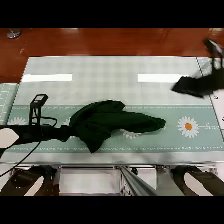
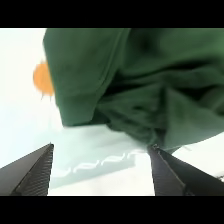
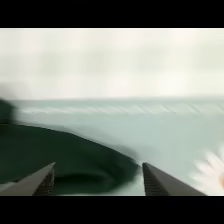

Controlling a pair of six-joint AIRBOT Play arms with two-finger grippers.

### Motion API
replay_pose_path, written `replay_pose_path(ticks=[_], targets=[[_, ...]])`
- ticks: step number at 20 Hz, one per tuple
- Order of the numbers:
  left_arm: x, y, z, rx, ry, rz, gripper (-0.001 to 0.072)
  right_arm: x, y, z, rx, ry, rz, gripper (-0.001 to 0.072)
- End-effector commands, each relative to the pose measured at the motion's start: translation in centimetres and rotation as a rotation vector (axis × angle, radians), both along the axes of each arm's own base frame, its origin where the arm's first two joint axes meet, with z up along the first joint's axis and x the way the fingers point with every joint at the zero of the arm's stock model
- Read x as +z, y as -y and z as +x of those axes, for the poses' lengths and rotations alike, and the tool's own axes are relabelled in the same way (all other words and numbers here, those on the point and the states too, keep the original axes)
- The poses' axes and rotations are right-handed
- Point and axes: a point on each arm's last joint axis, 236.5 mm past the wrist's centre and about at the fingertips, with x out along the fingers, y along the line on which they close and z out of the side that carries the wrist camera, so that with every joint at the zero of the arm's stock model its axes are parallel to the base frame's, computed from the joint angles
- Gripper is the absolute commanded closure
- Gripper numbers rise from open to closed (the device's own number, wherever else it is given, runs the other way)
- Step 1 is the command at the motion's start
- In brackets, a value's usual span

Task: Fold the shirts.

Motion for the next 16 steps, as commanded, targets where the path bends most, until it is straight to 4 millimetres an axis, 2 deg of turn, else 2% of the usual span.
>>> replay_pose_path(ticks=[1,3,5,7,8,11,12,14,15,16], targets=[[-3.2,-0.5,-0.1,0.121,-0.032,-0.017,0.0004,-7.8,5.8,-8.8,-0.261,-0.133,0.029,0.0096],[-3.5,-0.2,2.2,0.233,0.039,-0.091,0.0004,-12.0,2.6,-11.5,-0.28,-0.178,0.158,0.0096],[-2.3,0.5,4.9,0.321,0.136,-0.195,0.0004,-14.4,-1.0,-13.5,-0.255,-0.238,0.293,0.0096],[-2.1,0.3,6.9,0.363,0.19,-0.216,0.0004,-15.3,-2.7,-14.2,-0.251,-0.26,0.364,0.0096],[-2.6,0.2,7.4,0.362,0.192,-0.202,0.0004,-15.4,-2.8,-14.2,-0.253,-0.258,0.37,0.0096],[-5.5,0.2,7.5,0.371,0.103,-0.167,0.0007,-15.2,-3.0,-13.2,-0.279,-0.234,0.401,0.0096],[-6.2,0.4,7.3,0.373,0.064,-0.162,0.0047,-15.0,-3.4,-12.7,-0.284,-0.228,0.431,0.0096],[-6.8,1.1,7.4,0.317,0.028,-0.146,0.0643,-15.0,-4.1,-11.6,-0.293,-0.216,0.49,0.0096],[-6.6,1.5,7.7,0.267,0.029,-0.139,0.068,-15.3,-4.2,-11.3,-0.3,-0.223,0.508,0.0096],[-6.1,1.9,8.1,0.223,0.036,-0.132,0.0681,-15.7,-4.3,-11.0,-0.303,-0.235,0.524,0.0096]])
